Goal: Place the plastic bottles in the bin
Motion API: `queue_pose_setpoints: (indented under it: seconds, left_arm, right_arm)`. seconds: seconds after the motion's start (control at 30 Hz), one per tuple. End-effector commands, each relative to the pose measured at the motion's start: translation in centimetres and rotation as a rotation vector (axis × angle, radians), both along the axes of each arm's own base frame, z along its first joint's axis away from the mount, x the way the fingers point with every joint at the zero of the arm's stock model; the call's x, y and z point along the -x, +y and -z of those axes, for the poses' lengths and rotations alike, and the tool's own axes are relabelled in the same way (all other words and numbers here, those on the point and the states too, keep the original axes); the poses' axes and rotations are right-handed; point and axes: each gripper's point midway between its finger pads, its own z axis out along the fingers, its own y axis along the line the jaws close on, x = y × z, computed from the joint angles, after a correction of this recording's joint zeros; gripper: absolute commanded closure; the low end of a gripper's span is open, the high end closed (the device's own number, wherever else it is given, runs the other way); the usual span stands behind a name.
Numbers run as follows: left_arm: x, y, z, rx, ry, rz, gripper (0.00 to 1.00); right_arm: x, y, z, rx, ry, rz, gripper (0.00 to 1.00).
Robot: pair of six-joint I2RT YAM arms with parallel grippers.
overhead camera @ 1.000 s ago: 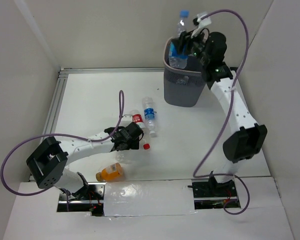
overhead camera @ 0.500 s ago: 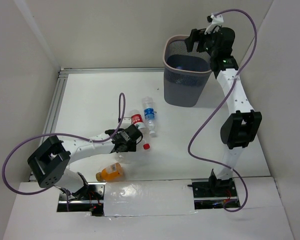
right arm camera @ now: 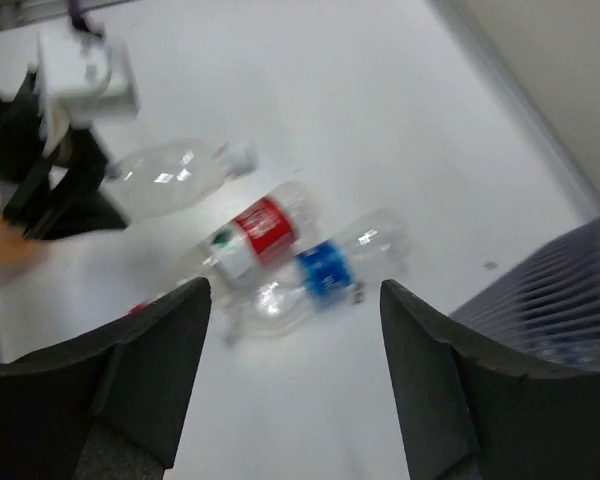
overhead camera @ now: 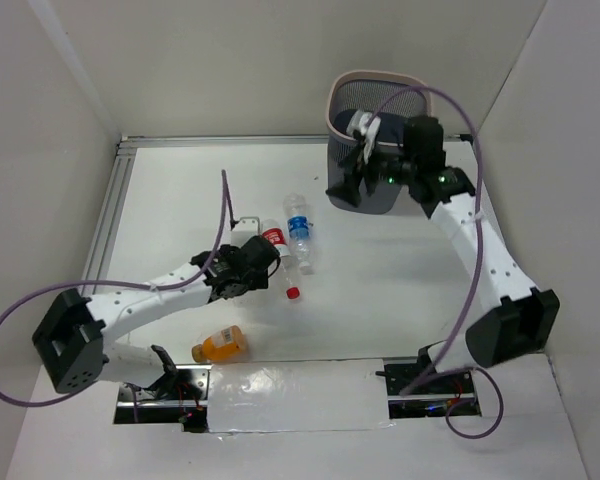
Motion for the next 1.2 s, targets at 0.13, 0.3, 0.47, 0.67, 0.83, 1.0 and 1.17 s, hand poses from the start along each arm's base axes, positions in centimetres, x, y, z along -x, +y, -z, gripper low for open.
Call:
queue_pose_setpoints:
  seconds: [0.13, 0.3, 0.47, 0.67, 0.83, 1.0, 1.17]
  left_arm:
    - [-5.1, -2.9, -16.6, 0.207, -0.404, 0.084, 0.87]
    - [-9.7, -5.8, -28.7, 0.342, -0.703, 0.171, 0.87]
    - [-13.9, -9.0, -34.8, 0.480, -0.847, 0.254, 0.87]
    - [-18.5, -12.1, -40.7, 0.759, -0.990, 0.325, 0.87]
    - [-23.2, -14.3, -39.8, 0.979, -1.030, 0.339, 0.87]
    - [-25.8, -17.4, -39.8, 1.235, -0.959, 0.404, 0.86]
    - [-27.3, -19.2, -40.9, 1.291, -0.967, 0.451, 0.80]
  right_arm:
    - [4.3, -0.7, 8.8, 0.107, 0.109, 0.035, 0.80]
    - [5.7, -2.1, 15.3, 0.194, 0.204, 0.090, 0.85]
    - [7.4, -2.1, 18.5, 0.263, 0.252, 0.063, 0.61]
    - [8.9, -1.9, 21.5, 0.315, 0.304, 0.050, 0.29]
    - [9.5, -1.8, 22.6, 0.342, 0.324, 0.042, 0.29]
    - [10.4, -1.6, 23.8, 0.347, 0.357, 0.026, 0.29]
    - [10.7, -1.8, 24.4, 0.356, 0.364, 0.032, 0.29]
